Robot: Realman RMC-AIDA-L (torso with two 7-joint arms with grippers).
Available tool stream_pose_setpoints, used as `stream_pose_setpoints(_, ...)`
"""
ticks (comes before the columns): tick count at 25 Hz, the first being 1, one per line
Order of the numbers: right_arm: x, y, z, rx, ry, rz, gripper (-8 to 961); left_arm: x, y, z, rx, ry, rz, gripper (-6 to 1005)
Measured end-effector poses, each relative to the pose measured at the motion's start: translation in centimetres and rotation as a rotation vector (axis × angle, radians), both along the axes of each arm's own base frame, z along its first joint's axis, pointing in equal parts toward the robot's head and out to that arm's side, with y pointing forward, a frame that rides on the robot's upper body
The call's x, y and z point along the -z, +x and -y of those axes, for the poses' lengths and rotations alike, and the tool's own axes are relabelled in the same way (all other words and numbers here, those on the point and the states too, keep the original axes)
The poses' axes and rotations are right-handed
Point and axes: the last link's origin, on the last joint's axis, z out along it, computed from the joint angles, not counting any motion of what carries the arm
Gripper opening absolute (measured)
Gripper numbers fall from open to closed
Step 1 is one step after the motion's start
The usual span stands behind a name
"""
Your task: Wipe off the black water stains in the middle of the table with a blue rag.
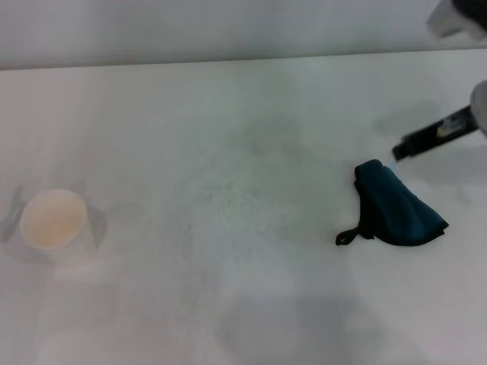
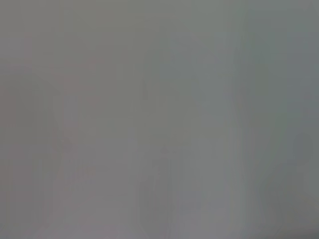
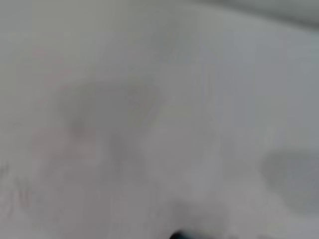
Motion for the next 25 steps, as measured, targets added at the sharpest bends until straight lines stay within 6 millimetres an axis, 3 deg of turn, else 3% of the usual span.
stream_pose_setpoints(8, -2.7, 0.9, -0.9, -0.123, 0.156, -0.161, 230, 0.1, 0.5, -0.5, 0.017, 0.001, 0.003, 876)
stream_pose_setpoints(15, -3.8, 2.7, -0.8, -0.252, 0.305, -0.335, 230, 0.0, 0.6, -0.7, 0.021, 0.002, 0.003, 876)
stream_pose_setpoints(25, -4.3, 7.8, 1.1, -0.408, 0.609, -0.608, 230, -0.5, 0.3, -0.8, 0.003, 0.029, 0.005, 876)
